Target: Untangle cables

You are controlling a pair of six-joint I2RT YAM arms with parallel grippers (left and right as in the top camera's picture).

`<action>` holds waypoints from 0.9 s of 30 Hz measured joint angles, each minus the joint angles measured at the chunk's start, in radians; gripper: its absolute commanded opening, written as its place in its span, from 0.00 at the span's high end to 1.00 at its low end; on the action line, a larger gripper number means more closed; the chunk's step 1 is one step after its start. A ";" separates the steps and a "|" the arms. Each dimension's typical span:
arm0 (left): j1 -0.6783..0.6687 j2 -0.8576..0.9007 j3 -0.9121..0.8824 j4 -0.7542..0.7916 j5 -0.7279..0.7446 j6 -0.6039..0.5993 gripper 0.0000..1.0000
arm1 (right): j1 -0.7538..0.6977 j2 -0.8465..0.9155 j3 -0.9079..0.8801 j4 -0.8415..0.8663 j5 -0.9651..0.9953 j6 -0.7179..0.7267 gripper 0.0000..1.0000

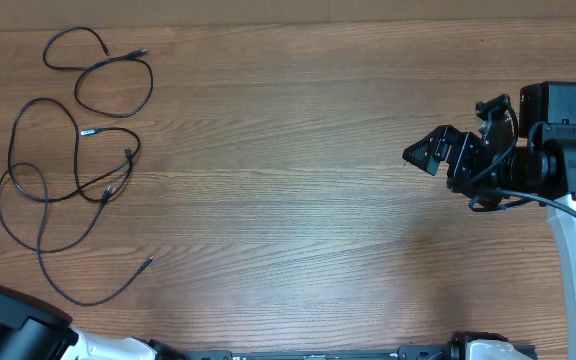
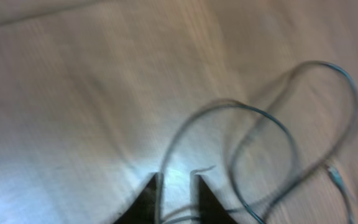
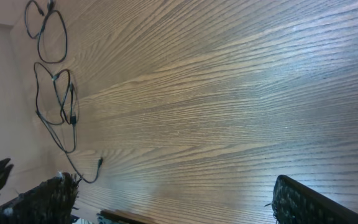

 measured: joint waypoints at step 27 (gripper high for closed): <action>-0.397 0.003 -0.274 0.302 -0.206 0.142 0.43 | 0.000 0.000 0.000 0.000 0.000 0.000 0.00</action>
